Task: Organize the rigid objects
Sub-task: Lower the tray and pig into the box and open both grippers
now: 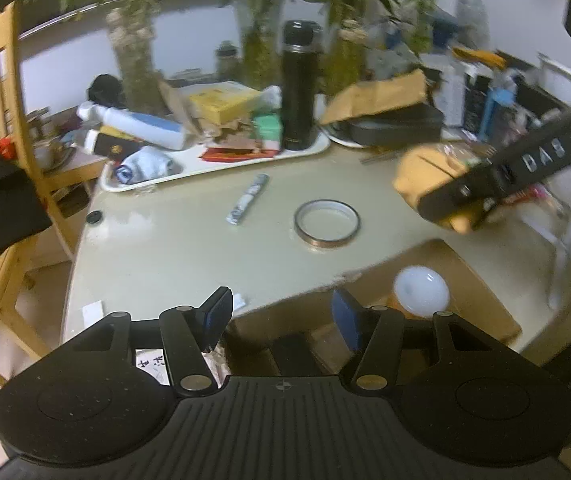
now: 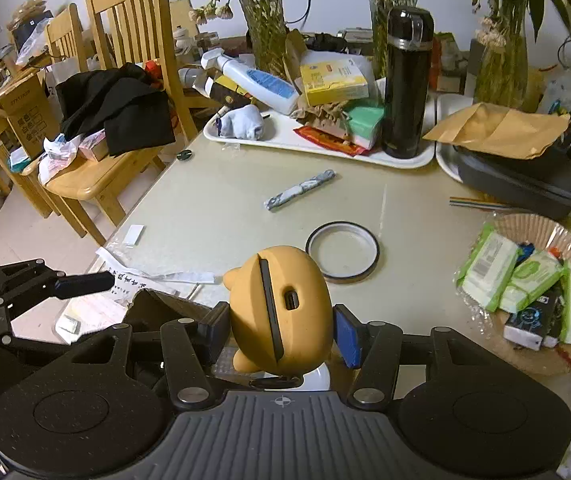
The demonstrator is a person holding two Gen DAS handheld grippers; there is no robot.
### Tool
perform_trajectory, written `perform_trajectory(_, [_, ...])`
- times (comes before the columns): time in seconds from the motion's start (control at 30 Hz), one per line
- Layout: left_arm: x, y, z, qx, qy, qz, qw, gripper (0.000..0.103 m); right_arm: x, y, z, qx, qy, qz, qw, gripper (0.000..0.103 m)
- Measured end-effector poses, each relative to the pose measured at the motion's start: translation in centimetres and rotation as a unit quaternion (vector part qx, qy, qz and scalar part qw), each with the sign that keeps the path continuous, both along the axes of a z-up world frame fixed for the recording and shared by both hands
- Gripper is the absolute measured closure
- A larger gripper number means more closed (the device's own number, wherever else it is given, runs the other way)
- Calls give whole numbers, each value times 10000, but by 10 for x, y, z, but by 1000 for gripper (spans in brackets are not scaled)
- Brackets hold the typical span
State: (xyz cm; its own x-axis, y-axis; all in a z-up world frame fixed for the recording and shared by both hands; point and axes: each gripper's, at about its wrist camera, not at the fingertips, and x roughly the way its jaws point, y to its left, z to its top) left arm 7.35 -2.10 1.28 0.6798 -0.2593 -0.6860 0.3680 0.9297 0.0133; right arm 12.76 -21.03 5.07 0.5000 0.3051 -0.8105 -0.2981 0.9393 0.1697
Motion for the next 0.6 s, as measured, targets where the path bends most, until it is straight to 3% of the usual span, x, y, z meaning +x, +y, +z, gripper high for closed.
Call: perform_trajectory(0.6, [13,16,17,-328,312,797,9958,49,-15,27,-31,-223,419,592,9971,45])
